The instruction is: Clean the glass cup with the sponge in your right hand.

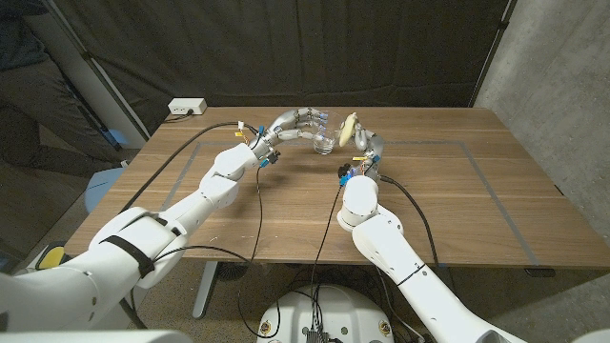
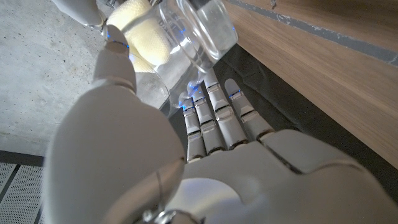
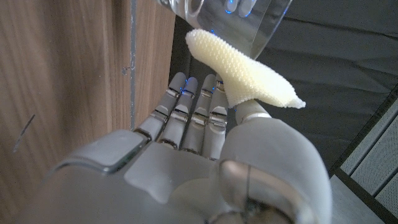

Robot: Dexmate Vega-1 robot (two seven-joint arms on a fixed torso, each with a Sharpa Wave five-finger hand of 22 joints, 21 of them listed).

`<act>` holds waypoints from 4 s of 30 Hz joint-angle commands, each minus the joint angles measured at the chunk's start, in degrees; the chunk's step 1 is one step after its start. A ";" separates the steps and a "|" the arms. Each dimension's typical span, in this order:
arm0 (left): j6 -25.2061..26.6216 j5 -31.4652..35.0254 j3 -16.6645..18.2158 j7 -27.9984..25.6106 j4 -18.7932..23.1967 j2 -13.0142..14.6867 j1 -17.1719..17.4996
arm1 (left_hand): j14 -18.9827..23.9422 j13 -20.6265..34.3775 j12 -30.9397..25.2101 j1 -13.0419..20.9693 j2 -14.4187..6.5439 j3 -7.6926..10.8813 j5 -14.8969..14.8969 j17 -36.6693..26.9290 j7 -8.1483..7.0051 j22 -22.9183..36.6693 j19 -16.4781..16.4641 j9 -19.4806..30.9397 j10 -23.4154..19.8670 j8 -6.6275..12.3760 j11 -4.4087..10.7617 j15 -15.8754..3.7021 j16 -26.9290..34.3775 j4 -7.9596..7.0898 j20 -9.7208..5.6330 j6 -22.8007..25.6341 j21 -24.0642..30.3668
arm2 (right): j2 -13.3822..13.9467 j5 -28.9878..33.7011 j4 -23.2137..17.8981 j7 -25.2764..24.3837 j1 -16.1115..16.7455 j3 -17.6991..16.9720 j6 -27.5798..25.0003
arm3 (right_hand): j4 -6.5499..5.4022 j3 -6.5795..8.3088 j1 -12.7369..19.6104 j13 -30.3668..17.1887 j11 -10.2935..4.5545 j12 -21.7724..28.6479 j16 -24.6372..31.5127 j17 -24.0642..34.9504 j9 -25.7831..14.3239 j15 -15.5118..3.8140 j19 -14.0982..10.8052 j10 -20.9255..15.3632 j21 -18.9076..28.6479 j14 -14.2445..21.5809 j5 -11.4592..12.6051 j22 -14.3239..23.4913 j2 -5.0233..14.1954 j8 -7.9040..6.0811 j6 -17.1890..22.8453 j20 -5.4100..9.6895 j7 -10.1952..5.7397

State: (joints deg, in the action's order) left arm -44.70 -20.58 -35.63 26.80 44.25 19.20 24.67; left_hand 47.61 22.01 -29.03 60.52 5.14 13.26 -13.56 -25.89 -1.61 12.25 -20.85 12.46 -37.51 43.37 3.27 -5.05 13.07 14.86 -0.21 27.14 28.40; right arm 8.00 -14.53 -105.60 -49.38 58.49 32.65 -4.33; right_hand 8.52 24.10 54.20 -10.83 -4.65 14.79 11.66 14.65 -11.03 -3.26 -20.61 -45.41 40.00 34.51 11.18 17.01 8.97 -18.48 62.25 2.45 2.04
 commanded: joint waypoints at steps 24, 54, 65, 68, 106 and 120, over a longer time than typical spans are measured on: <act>1.84 -1.36 1.31 -3.69 8.23 1.39 3.82 | 2.48 1.91 -1.63 10.67 -10.52 7.51 -0.63 -1.19 -4.96 0.00 -0.70 -1.05 -13.06 12.64 7.95 -8.40 0.81 -6.66 -0.73 13.50 1.13 | -2.71 2.53 0.02 -4.96 1.33 1.21 -7.70 | 0.07 1.06 0.78 -0.08 -0.35 -0.22 -0.05 -0.06 -0.16 -4.17 1.20 -1.10 1.18 -0.09 0.22 -0.16 -0.65 -0.24 2.94 1.36 -1.68; 1.10 -1.84 1.93 -3.61 6.43 1.14 3.70 | 2.89 2.12 -1.43 10.95 -10.42 7.51 -0.78 -2.01 -4.94 -0.08 -0.49 -1.59 -13.55 12.14 7.84 -8.42 0.94 -6.67 -0.75 14.04 1.78 | -1.60 6.26 0.82 -9.30 1.68 0.65 -7.65 | -0.18 1.26 0.76 -0.11 -0.44 -0.41 0.08 0.04 -0.16 -4.34 1.69 -1.47 2.38 0.07 0.22 -0.10 -0.74 -0.05 3.02 1.53 -1.69; 2.65 -1.11 2.13 -5.33 8.29 2.53 4.97 | 2.96 2.17 -1.42 10.95 -10.36 7.55 -0.83 -2.14 -4.89 -0.11 -0.39 -1.67 -13.89 12.00 7.81 -8.36 0.81 -6.72 -0.78 14.37 2.01 | 0.99 16.75 1.88 -13.85 0.01 1.32 -8.79 | -0.31 1.27 0.65 -0.11 -0.67 -0.53 0.18 0.12 -0.16 -4.51 1.85 -1.57 2.78 0.26 0.22 -0.35 -0.83 0.01 3.14 1.67 -1.95; 3.19 -0.88 2.16 -5.82 8.84 2.96 5.35 | 2.94 2.19 -1.44 10.97 -10.29 7.55 -0.84 -2.19 -4.95 -0.12 -0.37 -1.69 -14.04 11.97 7.81 -8.40 0.76 -6.70 -0.79 14.51 2.09 | 1.69 19.18 1.72 -14.56 -0.15 1.27 -9.70 | -0.34 1.26 0.62 -0.12 -0.72 -0.55 0.19 0.13 -0.16 -4.55 1.93 -1.60 2.87 0.28 0.21 -0.42 -0.87 0.03 3.16 1.64 -1.97; 8.09 4.35 0.59 -13.17 6.99 4.97 6.94 | 3.13 2.48 -1.28 12.66 -10.22 7.42 -0.92 -3.89 -4.98 -0.19 -0.02 -1.76 -14.81 11.44 7.52 -8.59 1.16 -6.17 -0.67 15.97 3.06 | 14.98 55.07 -2.80 -6.15 -2.76 12.22 -45.26 | -0.80 0.84 -0.17 -0.16 -2.45 -0.86 0.18 0.40 -0.19 -5.79 2.66 -1.95 4.05 -0.04 0.14 -1.51 -1.39 0.48 3.32 1.94 -3.67; 6.79 4.56 0.10 -13.26 4.18 4.32 6.45 | 3.25 2.61 -1.29 13.02 -10.09 7.30 -0.93 -4.24 -4.98 -0.23 0.00 -1.77 -15.01 11.26 7.46 -8.63 1.11 -6.18 -0.83 16.50 3.41 | 18.31 65.50 0.02 11.05 -9.45 22.10 -59.80 | -0.89 0.55 -0.58 -0.17 -2.73 -0.94 0.03 0.36 -0.20 -7.06 3.01 -2.10 4.39 -0.42 0.15 -2.03 -1.82 0.66 3.54 2.18 -4.27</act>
State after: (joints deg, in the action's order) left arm -37.07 -16.45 -35.12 13.91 50.29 23.88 31.44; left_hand 48.95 22.00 -29.39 61.99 6.60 13.42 -13.91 -29.89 2.08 11.99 -21.16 10.51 -41.15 44.13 -0.21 -4.53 13.86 15.03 -0.92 30.83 31.44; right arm 23.65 43.21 -107.23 -50.56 53.78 47.65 -53.38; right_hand 7.80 24.81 53.66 -10.80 -7.03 13.92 11.67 14.77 -11.20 -3.26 -18.06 -47.37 43.89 34.51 10.97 14.89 7.39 -17.97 66.40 2.36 -1.16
